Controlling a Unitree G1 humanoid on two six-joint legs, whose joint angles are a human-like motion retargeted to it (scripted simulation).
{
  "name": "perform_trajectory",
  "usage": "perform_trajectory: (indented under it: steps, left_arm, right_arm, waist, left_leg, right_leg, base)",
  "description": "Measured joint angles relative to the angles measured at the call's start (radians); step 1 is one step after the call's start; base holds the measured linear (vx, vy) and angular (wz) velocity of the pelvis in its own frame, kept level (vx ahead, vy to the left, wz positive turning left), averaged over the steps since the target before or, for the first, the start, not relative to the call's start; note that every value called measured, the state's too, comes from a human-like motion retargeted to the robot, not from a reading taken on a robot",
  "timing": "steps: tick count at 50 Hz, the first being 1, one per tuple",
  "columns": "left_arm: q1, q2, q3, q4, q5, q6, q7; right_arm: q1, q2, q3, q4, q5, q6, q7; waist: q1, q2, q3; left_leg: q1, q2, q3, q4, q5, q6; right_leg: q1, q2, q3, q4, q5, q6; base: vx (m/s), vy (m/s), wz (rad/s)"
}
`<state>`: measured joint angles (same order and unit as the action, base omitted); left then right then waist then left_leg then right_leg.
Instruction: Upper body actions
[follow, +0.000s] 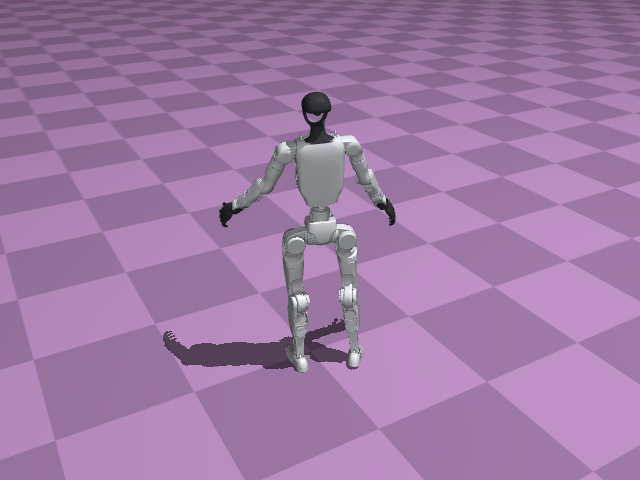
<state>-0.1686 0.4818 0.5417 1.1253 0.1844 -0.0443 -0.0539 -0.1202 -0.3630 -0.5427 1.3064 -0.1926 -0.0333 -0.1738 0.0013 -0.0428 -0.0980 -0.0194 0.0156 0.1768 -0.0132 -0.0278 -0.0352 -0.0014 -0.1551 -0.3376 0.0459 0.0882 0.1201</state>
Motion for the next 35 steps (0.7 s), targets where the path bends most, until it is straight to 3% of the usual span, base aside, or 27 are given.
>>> perform_trajectory:
  steps: [4, 7, 12, 16, 21, 25, 28, 30, 33, 35]
  left_arm:
    - [-0.176, 0.166, 0.143, -0.077, -0.138, 0.017, 0.074]
    - [-0.340, 0.259, 0.204, -0.129, -0.252, -0.027, 0.133]
    - [-0.502, 0.434, 0.056, -0.324, -0.223, -0.080, 0.181]
    - [-0.617, 0.525, -0.139, -0.552, -0.037, -0.079, 0.201]
    - [-0.807, 0.576, -0.404, -0.793, 0.433, -0.100, 0.419]
    - [-0.920, 0.609, -0.492, -0.887, 0.836, -0.066, 0.636]
    - [-0.937, 0.614, -0.420, -0.823, 0.797, -0.046, 0.751]
    - [-0.916, 0.633, -0.314, -0.737, 0.672, -0.029, 0.781]
    - [-0.787, 0.716, -0.061, -0.561, 0.396, -0.031, 0.804]
    - [-0.671, 0.769, 0.139, -0.416, 0.178, -0.080, 0.799]
  right_arm:
    - [-0.126, -0.163, -0.107, -0.133, 0.042, 0.020, -0.028]
    - [-0.257, -0.275, -0.151, -0.274, 0.124, 0.052, -0.059]
    - [-0.515, -0.432, -0.057, -0.560, 0.309, 0.038, -0.202]
    - [-0.699, -0.560, 0.144, -0.773, 0.219, -0.009, -0.377]
    - [-0.913, -0.664, 0.466, -1.035, -0.173, 0.141, -0.402]
    - [-1.066, -0.772, 0.690, -1.191, -0.560, 0.247, -0.376]
    - [-1.128, -0.889, 0.746, -1.248, -0.850, 0.327, -0.504]
    - [-1.109, -0.948, 0.718, -1.228, -0.887, 0.314, -0.588]
    - [-0.947, -0.967, 0.516, -1.115, -0.703, 0.249, -0.563]
    - [-0.788, -0.943, 0.306, -1.029, -0.547, 0.238, -0.511]
  waist:
    - [-0.004, -0.006, -0.035]
    - [-0.009, 0.002, -0.061]
    - [0.000, 0.024, -0.111]
    - [0.019, 0.021, -0.132]
    - [0.027, 0.012, -0.152]
    - [0.032, 0.009, -0.164]
    - [0.044, 0.011, -0.163]
    - [0.055, 0.020, -0.164]
    - [0.056, 0.045, -0.172]
    - [0.049, 0.053, -0.169]
  left_leg:
    - [-0.014, -0.001, -0.007, 0.001, 0.002, -0.001]
    - [-0.022, 0.001, -0.011, 0.001, 0.001, -0.001]
    - [-0.043, 0.006, -0.004, 0.004, -0.006, -0.001]
    - [-0.044, -0.002, -0.004, 0.005, -0.010, 0.001]
    - [-0.035, -0.009, -0.011, 0.007, -0.013, 0.003]
    - [-0.033, -0.005, -0.004, 0.007, -0.016, 0.002]
    - [-0.041, 0.001, 0.005, 0.007, -0.018, 0.000]
    - [-0.053, 0.007, 0.010, 0.007, -0.018, -0.003]
    - [-0.086, 0.017, 0.012, 0.006, -0.017, -0.005]
    - [-0.109, 0.022, 0.010, 0.007, -0.015, -0.007]
  right_leg:
    - [-0.008, -0.001, -0.004, -0.001, -0.002, 0.001]
    - [-0.015, 0.001, -0.006, 0.000, -0.003, 0.003]
    - [-0.036, 0.003, -0.001, 0.001, -0.005, 0.007]
    - [-0.036, -0.003, -0.003, 0.002, -0.009, 0.008]
    - [-0.020, -0.005, -0.009, 0.000, -0.015, 0.009]
    - [-0.021, -0.002, -0.004, 0.000, -0.016, 0.009]
    - [-0.034, 0.001, 0.007, 0.002, -0.015, 0.010]
    - [-0.050, 0.003, 0.014, 0.003, -0.014, 0.011]
    - [-0.086, 0.008, 0.021, 0.004, -0.013, 0.014]
    - [-0.107, 0.009, 0.022, 0.003, -0.013, 0.015]
  base:
    - [0.10, 0.05, 0.10]
    - [0.10, 0.06, 0.04]
    - [0.12, 0.08, -0.07]
    - [0.13, 0.07, 0.02]
    - [0.11, 0.08, 0.08]
    - [0.04, 0.03, -0.06]
    - [-0.02, -0.07, -0.17]
    - [-0.10, -0.08, -0.14]
    - [-0.17, -0.10, -0.07]
    - [-0.22, -0.14, 0.03]
